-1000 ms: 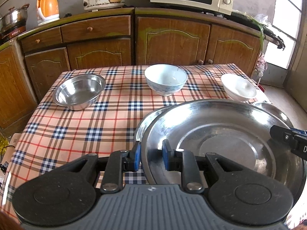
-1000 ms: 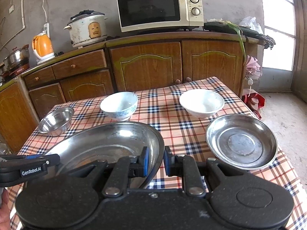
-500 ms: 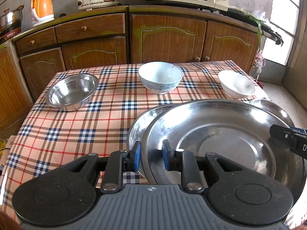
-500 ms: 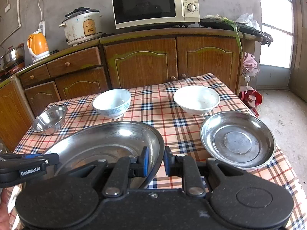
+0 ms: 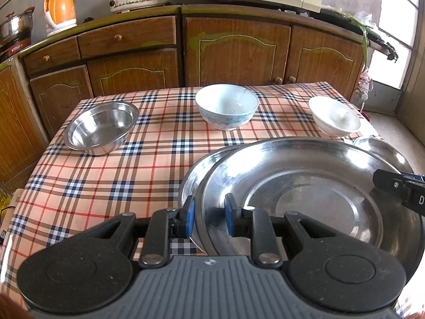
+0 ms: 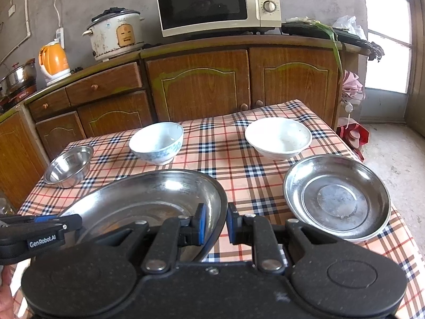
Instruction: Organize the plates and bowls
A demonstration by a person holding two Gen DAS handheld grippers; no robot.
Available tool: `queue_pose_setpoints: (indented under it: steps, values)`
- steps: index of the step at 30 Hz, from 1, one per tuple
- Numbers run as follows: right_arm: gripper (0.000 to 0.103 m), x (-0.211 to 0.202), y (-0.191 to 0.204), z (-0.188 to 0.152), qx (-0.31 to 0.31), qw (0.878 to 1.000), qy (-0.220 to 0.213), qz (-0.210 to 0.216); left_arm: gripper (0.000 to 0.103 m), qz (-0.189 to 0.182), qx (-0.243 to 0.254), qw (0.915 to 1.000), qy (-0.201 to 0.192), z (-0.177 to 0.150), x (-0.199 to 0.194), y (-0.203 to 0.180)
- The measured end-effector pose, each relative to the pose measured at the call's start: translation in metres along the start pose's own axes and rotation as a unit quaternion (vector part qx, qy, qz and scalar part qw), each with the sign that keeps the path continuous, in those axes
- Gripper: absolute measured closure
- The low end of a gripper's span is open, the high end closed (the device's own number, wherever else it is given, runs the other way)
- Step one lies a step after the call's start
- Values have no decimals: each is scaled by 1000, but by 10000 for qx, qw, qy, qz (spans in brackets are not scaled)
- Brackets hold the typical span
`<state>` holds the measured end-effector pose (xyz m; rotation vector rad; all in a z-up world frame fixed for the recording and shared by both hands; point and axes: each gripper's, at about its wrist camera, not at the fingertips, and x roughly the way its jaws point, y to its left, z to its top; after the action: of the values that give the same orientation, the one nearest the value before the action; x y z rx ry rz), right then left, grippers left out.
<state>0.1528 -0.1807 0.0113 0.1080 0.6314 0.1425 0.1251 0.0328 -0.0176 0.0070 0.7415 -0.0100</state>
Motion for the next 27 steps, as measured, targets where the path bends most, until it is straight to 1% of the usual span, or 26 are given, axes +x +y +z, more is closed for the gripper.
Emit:
queue_pose_setpoints:
  steps: [18,27]
  values:
    - [81,34,15,10,-193,9997,96,140,80,211,-50,9998,-24,10,18,12]
    - [81,54,21,7,-289,9992,238,153,80,281,-112,9995,86,10,31,18]
